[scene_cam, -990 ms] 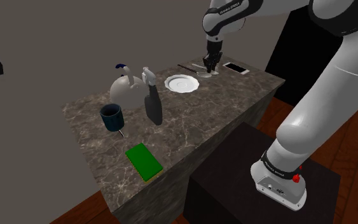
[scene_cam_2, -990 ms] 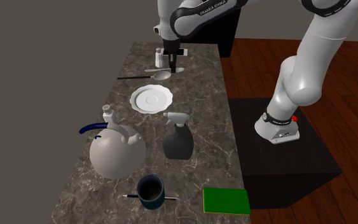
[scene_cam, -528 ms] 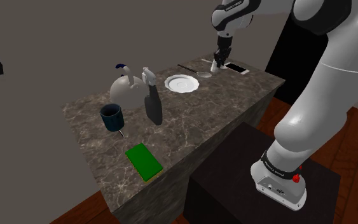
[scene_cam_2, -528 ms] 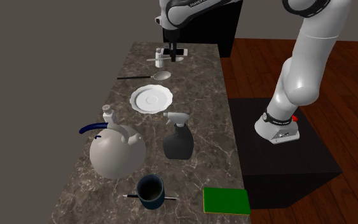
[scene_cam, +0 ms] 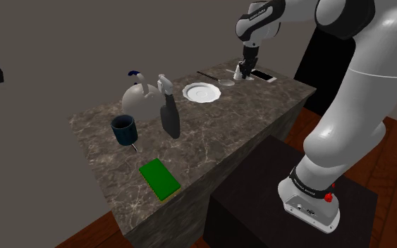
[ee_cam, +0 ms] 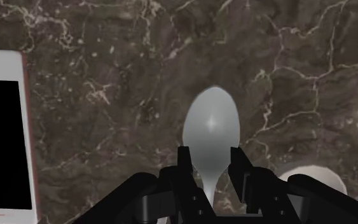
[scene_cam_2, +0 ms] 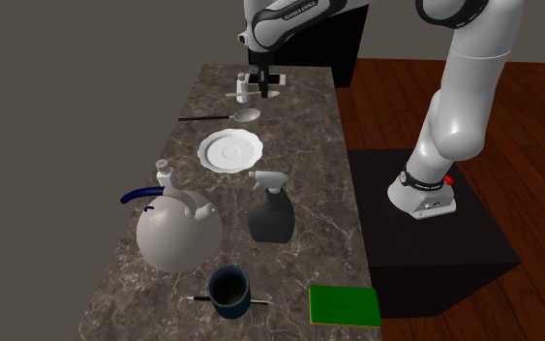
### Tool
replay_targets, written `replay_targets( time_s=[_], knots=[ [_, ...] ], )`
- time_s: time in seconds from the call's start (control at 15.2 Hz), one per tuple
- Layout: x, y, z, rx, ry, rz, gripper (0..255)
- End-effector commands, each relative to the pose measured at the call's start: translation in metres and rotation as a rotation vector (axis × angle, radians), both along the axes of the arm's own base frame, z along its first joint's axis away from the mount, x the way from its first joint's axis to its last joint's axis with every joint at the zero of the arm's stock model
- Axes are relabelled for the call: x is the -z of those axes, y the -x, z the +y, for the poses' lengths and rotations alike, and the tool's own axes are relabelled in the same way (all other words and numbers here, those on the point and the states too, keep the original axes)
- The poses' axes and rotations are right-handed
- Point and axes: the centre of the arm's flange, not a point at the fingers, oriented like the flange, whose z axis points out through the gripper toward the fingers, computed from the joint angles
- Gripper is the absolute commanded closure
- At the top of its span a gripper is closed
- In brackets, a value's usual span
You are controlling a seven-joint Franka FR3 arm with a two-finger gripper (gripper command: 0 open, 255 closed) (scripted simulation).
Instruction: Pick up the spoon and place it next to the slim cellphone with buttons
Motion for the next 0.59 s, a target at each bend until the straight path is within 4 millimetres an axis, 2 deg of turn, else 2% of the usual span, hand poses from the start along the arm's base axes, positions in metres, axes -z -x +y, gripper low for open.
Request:
replay_targets(
  time_s=[0.0, 0.4, 0.53],
  knots=[
    [0.011, 0.000, 0.000, 0.000, 0.000, 0.000, 255],
    [0.045, 0.000, 0.000, 0.000, 0.000, 0.000, 255],
    [0.045, 0.000, 0.000, 0.000, 0.000, 0.000, 255]
  ],
)
